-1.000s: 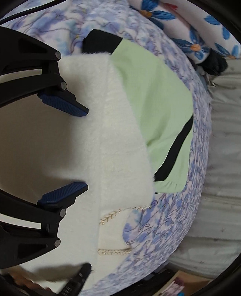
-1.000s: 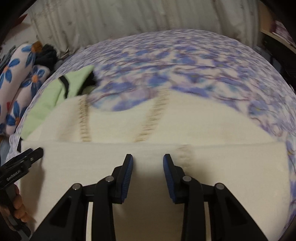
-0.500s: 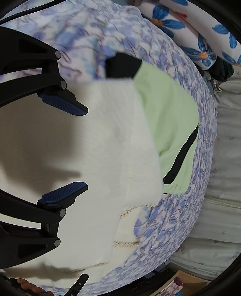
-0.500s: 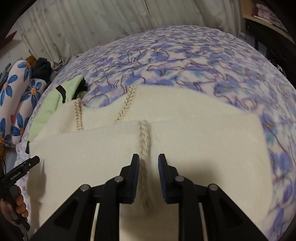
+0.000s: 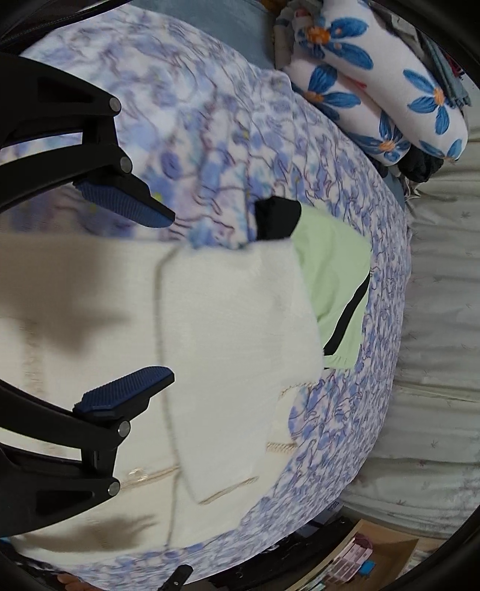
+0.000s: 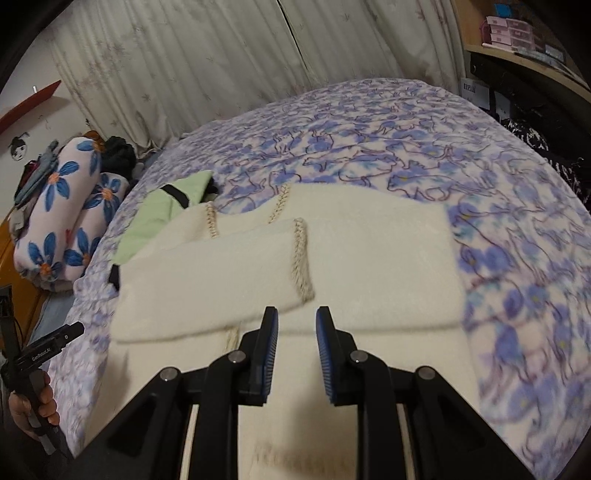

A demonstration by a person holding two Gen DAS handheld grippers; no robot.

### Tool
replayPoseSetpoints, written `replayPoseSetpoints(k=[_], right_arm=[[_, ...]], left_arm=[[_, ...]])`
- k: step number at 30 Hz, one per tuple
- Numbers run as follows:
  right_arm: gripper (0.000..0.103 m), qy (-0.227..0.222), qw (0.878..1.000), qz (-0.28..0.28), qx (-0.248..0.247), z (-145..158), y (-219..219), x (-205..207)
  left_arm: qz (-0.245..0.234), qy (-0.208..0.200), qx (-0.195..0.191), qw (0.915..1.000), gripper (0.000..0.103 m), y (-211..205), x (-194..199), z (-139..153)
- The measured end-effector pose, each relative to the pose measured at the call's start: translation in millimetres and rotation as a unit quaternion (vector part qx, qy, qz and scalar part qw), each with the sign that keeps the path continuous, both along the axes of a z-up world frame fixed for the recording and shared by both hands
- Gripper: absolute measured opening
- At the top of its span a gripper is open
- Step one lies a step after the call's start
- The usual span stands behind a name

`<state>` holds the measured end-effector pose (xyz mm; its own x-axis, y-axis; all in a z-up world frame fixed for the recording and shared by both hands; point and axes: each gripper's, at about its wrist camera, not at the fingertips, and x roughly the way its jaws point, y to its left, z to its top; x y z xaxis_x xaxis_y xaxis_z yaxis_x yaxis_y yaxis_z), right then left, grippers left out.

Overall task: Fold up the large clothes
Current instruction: 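Move both tools back over the cardigan toward its hem, then grasp the cardigan hem with the left tool while the right tool grasps the hem too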

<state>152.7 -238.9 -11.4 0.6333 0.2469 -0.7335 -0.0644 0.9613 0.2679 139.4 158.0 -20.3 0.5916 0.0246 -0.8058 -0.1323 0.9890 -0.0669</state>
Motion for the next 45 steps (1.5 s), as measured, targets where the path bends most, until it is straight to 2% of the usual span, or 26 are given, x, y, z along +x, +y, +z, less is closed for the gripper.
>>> replayPoseSetpoints(k=[3,5,8,13,22,28,33,35,40,42,45], right_arm=[[0.027,-0.006,1.000,0.003,-0.007,7,-3,-27],[0.039,-0.013,1.000,0.006,-0.009,12,-5,-45],[0.049,-0.025,1.000,0.010,-0.006,17,-10,-72],[0.051,-0.046,0.999,0.005,-0.014,28,-19,-104],[0.059,-0.067,0.998,0.002,0.013,32,-32,-148],[0.059,-0.060,0.998,0.019,0.032,10,-33,-174],[0.059,-0.045,0.999,0.019,-0.013,-13,-38,-192],[0.059,-0.031,0.999,0.015,-0.025,-23,-45,-197],[0.059,0.010,0.998,-0.020,-0.058,-50,-77,-208],[0.059,0.020,0.998,-0.033,-0.055,-58,-93,-212],[0.059,0.040,0.997,-0.053,-0.029,-72,-114,-216]], left_arm=[[-0.006,0.000,0.002,1.0000,0.077,-3,-28,9],[-0.007,-0.004,-0.001,1.0000,0.078,-4,-46,13],[-0.008,-0.008,-0.006,0.9999,0.079,-6,-70,17],[-0.005,-0.011,-0.011,0.9999,0.079,-6,-102,23],[0.005,-0.017,-0.019,0.9997,0.082,-10,-150,27],[-0.014,-0.005,-0.028,0.9995,0.082,-21,-181,2],[-0.022,0.022,-0.022,0.9993,0.082,-23,-202,-32],[-0.020,0.033,-0.030,0.9988,0.082,-18,-207,-43],[-0.011,0.069,-0.085,0.9940,0.082,4,-216,-74],[-0.012,0.071,-0.104,0.9920,0.082,8,-217,-83],[-0.020,0.063,-0.109,0.9918,0.082,8,-218,-89]])
